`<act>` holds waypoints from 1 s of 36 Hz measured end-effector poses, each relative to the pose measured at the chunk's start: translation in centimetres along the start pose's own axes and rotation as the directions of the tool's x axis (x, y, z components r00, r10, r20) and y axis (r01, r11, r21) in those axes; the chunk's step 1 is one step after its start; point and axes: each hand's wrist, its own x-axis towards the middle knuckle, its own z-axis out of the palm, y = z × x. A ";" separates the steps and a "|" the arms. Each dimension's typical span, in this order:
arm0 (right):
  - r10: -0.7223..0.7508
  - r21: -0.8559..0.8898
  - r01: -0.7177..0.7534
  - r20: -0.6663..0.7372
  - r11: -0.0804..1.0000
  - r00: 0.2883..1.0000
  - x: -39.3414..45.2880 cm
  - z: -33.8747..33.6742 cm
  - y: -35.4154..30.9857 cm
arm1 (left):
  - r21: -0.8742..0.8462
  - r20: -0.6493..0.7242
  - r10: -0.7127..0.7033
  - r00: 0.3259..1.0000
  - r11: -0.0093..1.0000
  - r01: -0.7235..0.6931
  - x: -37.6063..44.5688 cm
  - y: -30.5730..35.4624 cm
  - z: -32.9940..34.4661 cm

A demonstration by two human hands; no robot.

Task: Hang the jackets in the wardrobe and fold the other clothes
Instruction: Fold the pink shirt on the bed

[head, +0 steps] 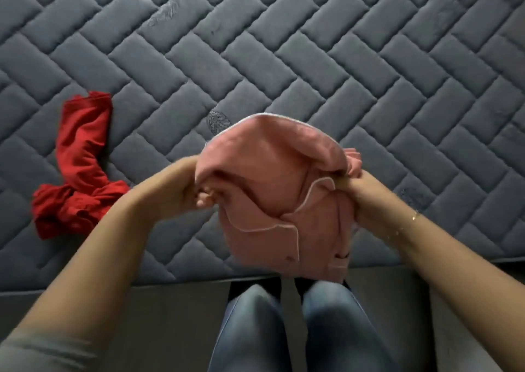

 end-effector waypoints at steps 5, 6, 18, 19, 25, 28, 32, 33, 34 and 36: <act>0.127 -0.032 -0.127 -0.012 0.991 0.992 9.3 -3.1 0.7 | -0.237 -0.373 -0.031 0.927 0.969 -0.063 7.5 1.3 -2.1; 0.149 -0.046 -0.152 -0.050 0.987 0.988 11.0 -4.1 1.7 | -0.215 -0.457 -0.026 0.889 0.973 -0.082 9.1 0.8 -2.0; 0.182 -0.146 -0.287 -0.491 0.947 0.852 5.1 -7.0 18.8 | 0.013 -0.616 -0.028 0.787 0.999 0.046 10.8 -20.3 5.5; 0.138 -0.193 -0.271 -0.513 0.943 0.847 4.5 -6.7 19.2 | 0.000 -0.617 -0.026 0.786 0.999 0.033 10.6 -21.0 5.9; -0.026 -0.461 -0.254 -0.518 0.850 0.855 4.6 -5.5 20.1 | -0.026 -0.720 0.020 0.694 0.998 -0.056 10.8 -22.0 7.6; -0.109 -0.502 -0.204 -0.525 0.841 0.844 4.9 -5.9 20.0 | -0.040 -0.747 0.040 0.663 0.994 -0.106 11.1 -22.0 7.7; -0.128 -0.513 -0.177 -0.504 0.840 0.854 2.4 -6.5 21.1 | -0.041 -0.728 0.027 0.685 0.996 -0.083 10.6 -22.8 7.2; -0.086 -0.491 -0.200 -0.500 0.848 0.862 1.7 -6.6 21.4 | -0.032 -0.716 0.019 0.698 0.998 -0.060 10.4 -23.0 7.0; -0.043 -0.469 -0.225 -0.494 0.854 0.868 1.4 -6.8 21.6 | -0.018 -0.701 0.012 0.713 0.999 -0.035 10.2 -23.0 6.7; 0.032 -0.437 -0.262 -0.466 0.860 0.884 1.5 -7.3 21.6 | 0.024 -0.665 0.009 0.747 1.000 0.009 10.2 -22.8 6.1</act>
